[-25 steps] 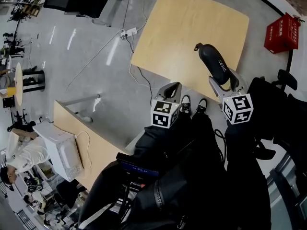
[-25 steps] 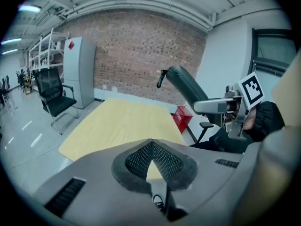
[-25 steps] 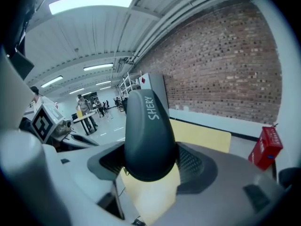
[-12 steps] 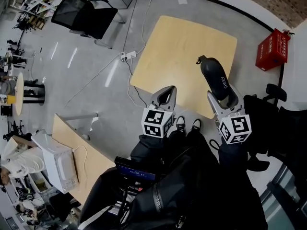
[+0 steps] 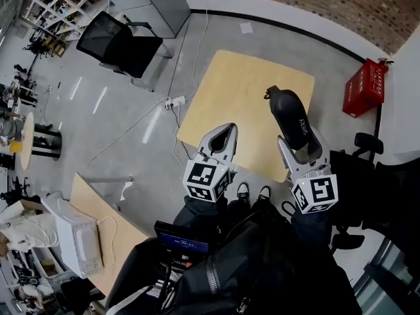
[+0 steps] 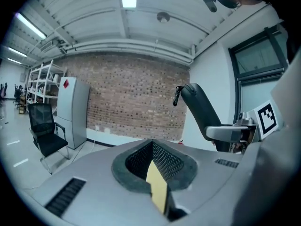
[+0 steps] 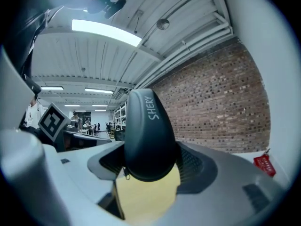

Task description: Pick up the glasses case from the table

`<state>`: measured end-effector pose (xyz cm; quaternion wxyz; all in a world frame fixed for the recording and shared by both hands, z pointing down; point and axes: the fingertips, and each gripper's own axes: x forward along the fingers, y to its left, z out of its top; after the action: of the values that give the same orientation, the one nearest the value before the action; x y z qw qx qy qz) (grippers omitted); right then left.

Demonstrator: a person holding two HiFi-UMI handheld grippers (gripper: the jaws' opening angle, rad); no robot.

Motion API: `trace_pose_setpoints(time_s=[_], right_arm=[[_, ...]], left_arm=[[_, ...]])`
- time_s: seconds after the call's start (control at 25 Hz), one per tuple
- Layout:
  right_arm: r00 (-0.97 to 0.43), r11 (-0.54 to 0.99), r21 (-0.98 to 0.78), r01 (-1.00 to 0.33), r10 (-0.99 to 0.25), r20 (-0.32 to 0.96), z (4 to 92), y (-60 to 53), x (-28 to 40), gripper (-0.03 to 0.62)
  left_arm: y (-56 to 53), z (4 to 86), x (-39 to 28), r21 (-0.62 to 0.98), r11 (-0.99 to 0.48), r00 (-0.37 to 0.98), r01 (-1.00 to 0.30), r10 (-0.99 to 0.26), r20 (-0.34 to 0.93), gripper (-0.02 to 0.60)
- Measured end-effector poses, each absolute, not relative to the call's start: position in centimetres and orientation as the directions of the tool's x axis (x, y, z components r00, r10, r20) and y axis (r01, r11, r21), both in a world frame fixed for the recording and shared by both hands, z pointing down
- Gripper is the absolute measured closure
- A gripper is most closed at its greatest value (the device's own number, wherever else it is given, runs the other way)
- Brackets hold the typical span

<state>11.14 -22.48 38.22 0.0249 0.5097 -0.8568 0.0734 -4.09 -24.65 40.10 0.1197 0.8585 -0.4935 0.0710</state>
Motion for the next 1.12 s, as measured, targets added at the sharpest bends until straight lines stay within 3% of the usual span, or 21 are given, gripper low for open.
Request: trace_pose_setpoints(time_s=[0.52, 1.12], right_arm=[[-0.455, 0.457, -0.049, -0.888, -0.89, -0.042, 31.4, -21.4, 10.8, 0.253], [-0.43, 0.436, -0.012, -0.9, -0.891, -0.147, 27.2, -21.4, 11.2, 0.253]], left_arm=[[-24.9, 32.4, -3.4, 0.034, -0.529, 0.53, -0.848, -0.845, 0.07, 0.583], [-25.2, 28.1, -3.7, -0.012, -0.538, 0.538, -0.843, -0.842, -0.038, 0.583]])
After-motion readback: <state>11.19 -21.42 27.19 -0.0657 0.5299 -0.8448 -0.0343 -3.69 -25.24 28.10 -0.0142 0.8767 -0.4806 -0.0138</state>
